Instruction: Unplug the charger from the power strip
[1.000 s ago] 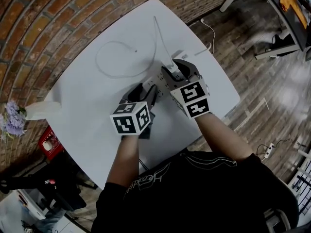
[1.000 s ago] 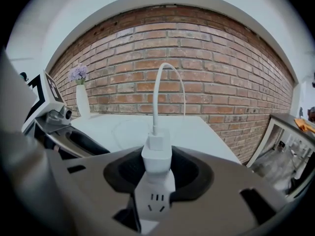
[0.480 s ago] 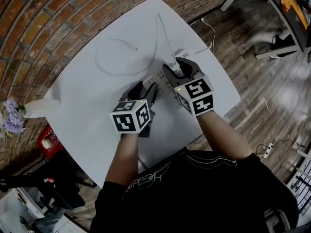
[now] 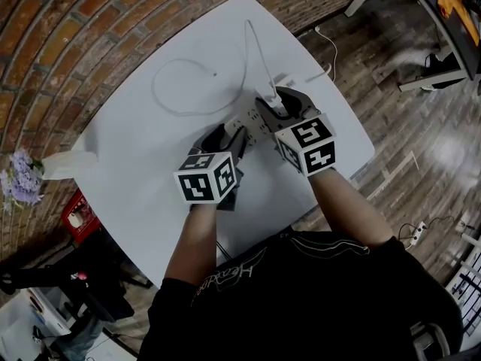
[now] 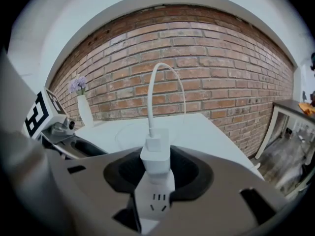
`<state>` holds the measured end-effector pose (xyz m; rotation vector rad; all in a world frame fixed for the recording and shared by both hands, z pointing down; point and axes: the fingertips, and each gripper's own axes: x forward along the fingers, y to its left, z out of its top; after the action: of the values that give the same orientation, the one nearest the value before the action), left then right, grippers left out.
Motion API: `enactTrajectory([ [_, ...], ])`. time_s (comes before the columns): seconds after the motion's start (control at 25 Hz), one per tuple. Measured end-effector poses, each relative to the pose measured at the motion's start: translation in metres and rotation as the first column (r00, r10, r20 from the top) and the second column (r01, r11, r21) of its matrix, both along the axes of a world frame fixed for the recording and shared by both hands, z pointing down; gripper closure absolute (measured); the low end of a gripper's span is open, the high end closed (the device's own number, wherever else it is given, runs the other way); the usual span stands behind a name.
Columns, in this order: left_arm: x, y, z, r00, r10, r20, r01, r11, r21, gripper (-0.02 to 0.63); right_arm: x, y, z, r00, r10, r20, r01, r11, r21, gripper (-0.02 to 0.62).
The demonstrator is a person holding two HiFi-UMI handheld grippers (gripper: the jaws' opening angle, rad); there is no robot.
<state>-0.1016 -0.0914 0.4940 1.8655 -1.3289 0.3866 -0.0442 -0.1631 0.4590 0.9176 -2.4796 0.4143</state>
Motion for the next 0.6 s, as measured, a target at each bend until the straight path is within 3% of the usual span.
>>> enactTrajectory([
  [0.16,-0.0005,0.0003,-0.0007,1.0,0.001,-0.003,-0.001,1.0,0.001,0.402,0.0004,-0.0002,-0.0014,1.0,0.007,0.027,-0.006,0.999,-0.031,0.476],
  [0.44,0.0013,0.0004,-0.0001,1.0,-0.003,-0.006,0.003,1.0,-0.006,0.4,-0.0053,0.0042,-0.0064,0.997,-0.025,-0.077,0.032,0.995,0.091,0.479],
  [0.6,-0.0006,0.0007,0.0,1.0,-0.003,0.0,0.003,1.0,-0.005,0.4,-0.003,0.0009,-0.0021,1.0,-0.025,-0.012,0.025,1.0,0.016,0.477],
])
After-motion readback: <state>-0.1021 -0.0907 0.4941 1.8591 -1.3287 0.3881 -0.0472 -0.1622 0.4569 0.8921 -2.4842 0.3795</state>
